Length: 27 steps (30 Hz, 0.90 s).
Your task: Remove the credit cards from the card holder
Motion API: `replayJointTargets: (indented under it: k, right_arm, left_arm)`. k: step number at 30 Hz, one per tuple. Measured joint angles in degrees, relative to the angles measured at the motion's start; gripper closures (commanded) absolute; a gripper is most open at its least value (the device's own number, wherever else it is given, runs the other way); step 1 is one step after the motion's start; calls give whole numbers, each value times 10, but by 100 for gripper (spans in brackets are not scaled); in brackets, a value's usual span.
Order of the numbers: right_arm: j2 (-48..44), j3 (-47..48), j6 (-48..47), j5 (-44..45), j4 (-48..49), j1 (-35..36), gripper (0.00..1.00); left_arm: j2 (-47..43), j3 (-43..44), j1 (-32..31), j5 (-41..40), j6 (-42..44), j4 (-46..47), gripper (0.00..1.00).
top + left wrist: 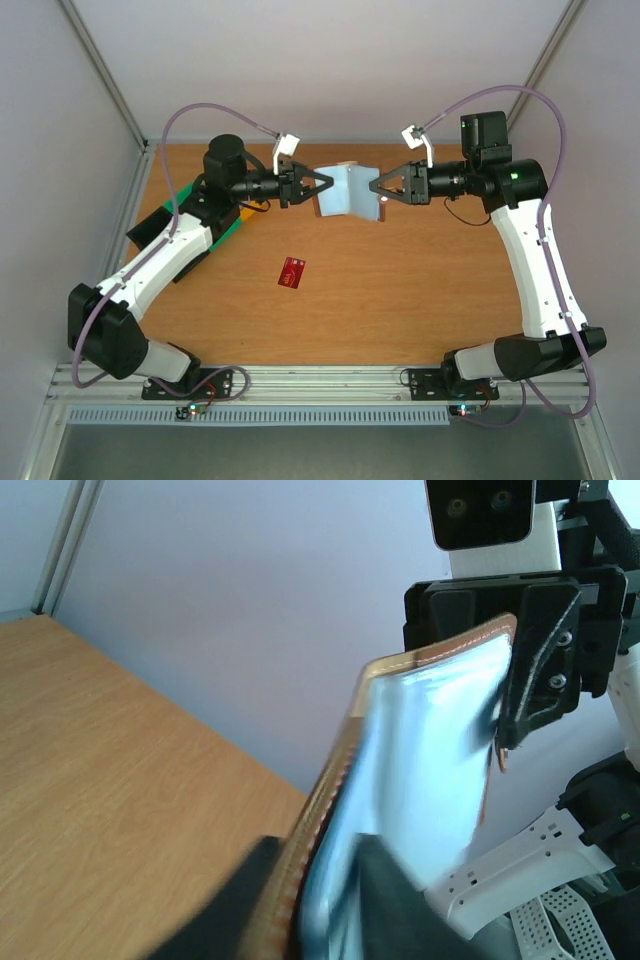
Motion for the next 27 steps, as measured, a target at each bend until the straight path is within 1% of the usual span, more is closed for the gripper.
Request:
replayJointTargets:
  k: [1,2,4,5,8,10,12,15,20,23,27]
  right_arm:
    - [0,1,-3,-3,-2,0,59]
    - [1,4,-4,-5,-5,0,52]
    - [2,10,-15,-6,-13,-1,50]
    - [2,13,-23,-3,-20,-3,51]
    - [2,15,-38,2,-42,-19,63]
    - [2,14,-43,14,-48,-29,68]
    - [2,12,-47,30,-52,-36,70]
    - [2,11,-52,50,-55,-36,69]
    - [3,10,-42,67,-46,-25,52]
    - [4,5,-29,74,-26,9,46]
    - [7,4,-17,91,-7,55,40]
  left_arm:
    - [2,0,-1,-1,-7,6,100]
    - [2,0,-2,-1,-12,11,100]
    - [2,0,-3,-2,-19,20,100]
    - [2,0,-3,-3,-23,26,100]
    - [2,-1,-2,-2,-30,41,100]
    - [2,-2,-2,2,-32,51,100]
    - [0,-6,-3,9,-32,59,100]
    - [-2,-10,-3,15,-31,63,100]
    - [-7,-14,-6,17,-22,68,100]
    - [-7,-14,-15,3,-20,67,100]
    - [-7,-13,-25,-20,-18,61,100]
